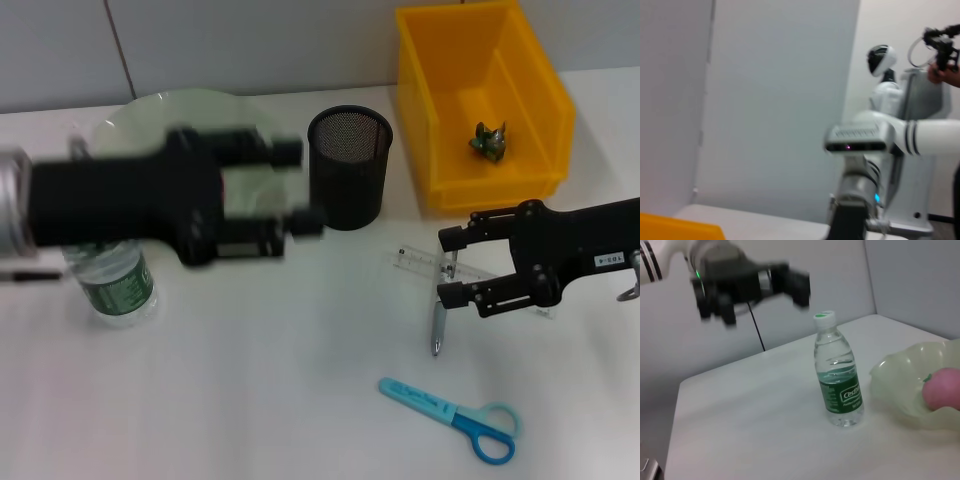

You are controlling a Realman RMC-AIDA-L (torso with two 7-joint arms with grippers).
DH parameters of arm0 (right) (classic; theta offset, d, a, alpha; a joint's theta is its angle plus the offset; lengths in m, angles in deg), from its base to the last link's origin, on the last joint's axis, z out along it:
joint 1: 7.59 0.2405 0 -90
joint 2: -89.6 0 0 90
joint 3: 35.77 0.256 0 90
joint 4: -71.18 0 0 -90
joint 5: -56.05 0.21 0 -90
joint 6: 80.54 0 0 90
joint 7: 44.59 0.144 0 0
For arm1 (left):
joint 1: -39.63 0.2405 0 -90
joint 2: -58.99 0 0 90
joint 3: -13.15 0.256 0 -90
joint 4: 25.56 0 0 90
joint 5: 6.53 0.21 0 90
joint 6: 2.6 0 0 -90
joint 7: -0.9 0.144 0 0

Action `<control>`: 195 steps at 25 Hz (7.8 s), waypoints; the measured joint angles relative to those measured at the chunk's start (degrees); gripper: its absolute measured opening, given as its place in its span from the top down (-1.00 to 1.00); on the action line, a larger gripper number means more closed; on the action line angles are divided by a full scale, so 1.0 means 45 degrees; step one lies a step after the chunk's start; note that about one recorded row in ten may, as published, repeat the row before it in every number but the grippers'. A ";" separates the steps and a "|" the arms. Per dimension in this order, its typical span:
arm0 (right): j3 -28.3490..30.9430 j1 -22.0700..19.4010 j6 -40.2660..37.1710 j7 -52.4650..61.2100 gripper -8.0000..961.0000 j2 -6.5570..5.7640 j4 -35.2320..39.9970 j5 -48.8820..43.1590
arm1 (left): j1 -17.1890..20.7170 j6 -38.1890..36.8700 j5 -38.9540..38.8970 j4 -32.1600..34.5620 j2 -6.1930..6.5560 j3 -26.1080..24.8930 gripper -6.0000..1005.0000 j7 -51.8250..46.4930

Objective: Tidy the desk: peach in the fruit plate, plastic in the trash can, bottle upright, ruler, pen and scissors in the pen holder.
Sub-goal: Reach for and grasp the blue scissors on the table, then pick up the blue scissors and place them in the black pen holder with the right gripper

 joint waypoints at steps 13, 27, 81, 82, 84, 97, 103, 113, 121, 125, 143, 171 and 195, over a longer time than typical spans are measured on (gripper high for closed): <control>-0.1125 0.0282 -0.0521 0.2134 -0.60 -0.0082 0.1208 -0.0973 | 0.0033 0.0066 0.0223 -0.5073 0.0084 0.0686 -0.42 0.4431; -0.5685 0.2112 -0.1928 0.9041 -0.60 0.0970 0.4715 -0.4826 | 0.0679 0.1153 0.1652 -0.5423 0.0110 0.0712 -0.42 0.5964; -1.3556 0.2652 0.1524 1.2555 -0.38 0.1271 0.5122 -0.5528 | 0.1104 0.1331 0.2914 -0.5430 0.0262 0.0243 -0.42 0.5660; -1.3669 0.2654 0.1543 1.2553 -0.38 0.1270 0.5120 -0.5555 | 0.1104 0.1331 0.2914 -0.5430 0.0262 0.0243 -0.42 0.5660; -1.3744 0.2655 0.1554 1.2552 -0.37 0.1271 0.5120 -0.5575 | 0.1109 0.1331 0.2910 -0.5430 0.0242 0.0243 -0.42 0.5660; -1.3991 0.2663 0.1463 1.2538 0.08 0.1271 0.5252 -0.5631 | 0.1128 0.1331 0.2888 -0.5429 0.0214 0.0242 -0.42 0.5663; -1.4005 0.2657 0.1525 1.2544 0.14 0.1271 0.5258 -0.5642 | 0.1129 0.1320 0.2888 -0.5429 0.0208 0.0243 -0.42 0.5660; -1.4199 0.2656 0.1702 1.2614 0.17 0.1271 0.5188 -0.5620 | 0.1146 0.1311 0.2935 -0.5429 0.0208 0.0243 -0.42 0.5660; -1.4372 0.2656 0.1856 1.2624 0.20 0.1271 0.5148 -0.5605 | 0.1144 0.1311 0.2961 -0.5429 0.0208 0.0243 -0.42 0.5664; -1.4585 0.2656 0.1933 1.2627 0.21 0.1271 0.5141 -0.5598 | 0.1145 0.1311 0.2954 -0.5429 0.0208 0.0243 -0.42 0.5667; -1.4702 0.2706 0.2031 1.2633 0.40 0.1270 0.5135 -0.5660 | 0.1106 0.1312 0.2915 -0.5428 0.0208 0.0243 -0.42 0.5675; -1.4816 0.2754 0.2004 1.2573 0.48 0.1271 0.5122 -0.5663 | 0.1048 0.1312 0.2894 -0.5429 0.0208 0.0106 -0.42 0.5660; -1.4349 0.2689 0.1853 1.2551 0.54 0.1248 0.5480 -0.5589 | 0.1110 0.1314 0.2898 -0.5429 0.0188 0.0077 -0.42 0.5670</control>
